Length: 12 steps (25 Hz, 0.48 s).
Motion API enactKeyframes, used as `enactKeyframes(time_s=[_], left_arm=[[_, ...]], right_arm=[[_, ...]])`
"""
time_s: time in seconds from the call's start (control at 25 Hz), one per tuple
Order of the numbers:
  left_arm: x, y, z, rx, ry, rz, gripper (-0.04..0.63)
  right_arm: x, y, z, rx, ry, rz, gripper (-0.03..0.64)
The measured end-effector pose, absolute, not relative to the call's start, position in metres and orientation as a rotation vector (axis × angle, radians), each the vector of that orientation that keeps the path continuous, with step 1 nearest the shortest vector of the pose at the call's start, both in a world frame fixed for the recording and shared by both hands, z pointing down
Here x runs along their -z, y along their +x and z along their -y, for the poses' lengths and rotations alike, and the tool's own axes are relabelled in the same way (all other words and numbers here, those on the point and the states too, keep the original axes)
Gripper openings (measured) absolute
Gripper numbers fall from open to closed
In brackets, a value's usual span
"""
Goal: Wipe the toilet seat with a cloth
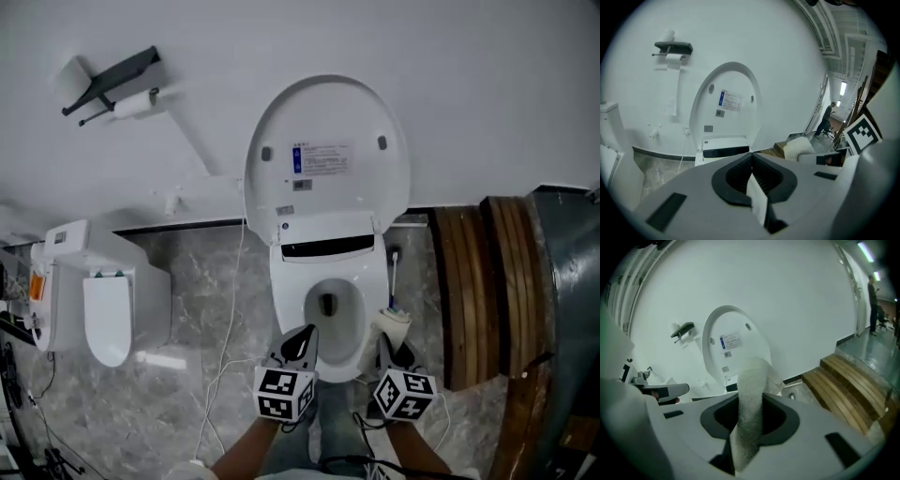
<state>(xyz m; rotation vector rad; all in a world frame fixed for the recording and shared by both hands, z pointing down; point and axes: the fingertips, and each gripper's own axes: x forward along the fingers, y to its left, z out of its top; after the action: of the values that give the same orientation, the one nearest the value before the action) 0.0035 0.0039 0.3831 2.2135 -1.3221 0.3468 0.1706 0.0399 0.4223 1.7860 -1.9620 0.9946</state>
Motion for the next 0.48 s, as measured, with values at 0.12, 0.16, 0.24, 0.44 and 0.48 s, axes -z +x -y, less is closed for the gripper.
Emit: enactKeyframes(time_s=[0.12,0.16,0.24,0.44,0.48], left_arm=[[-0.334,0.0,-0.008,-0.336,2.263,1.307,0.011],[-0.32,0.001,-0.011,-0.326,2.282,1.296,0.011],[-0.297,0.001,-0.015,-0.304,2.317,1.266,0.011],[-0.253,0.007,-0.029,-0.218,2.376,1.177,0.011],[-0.246,0.009,-0.032,-0.211,2.39,1.167,0.011]], right_arm=[[-0.383,0.165,-0.054,-1.037,1.849,1.95,0.1],[-0.371,0.162,-0.06,-1.039,1.865,1.947,0.1],[-0.351,0.155,-0.069,-1.04,1.898,1.943,0.1],[-0.321,0.135,-0.091,-1.113,1.946,1.942,0.1],[-0.316,0.133,-0.093,-1.127,1.95,1.943,0.1]])
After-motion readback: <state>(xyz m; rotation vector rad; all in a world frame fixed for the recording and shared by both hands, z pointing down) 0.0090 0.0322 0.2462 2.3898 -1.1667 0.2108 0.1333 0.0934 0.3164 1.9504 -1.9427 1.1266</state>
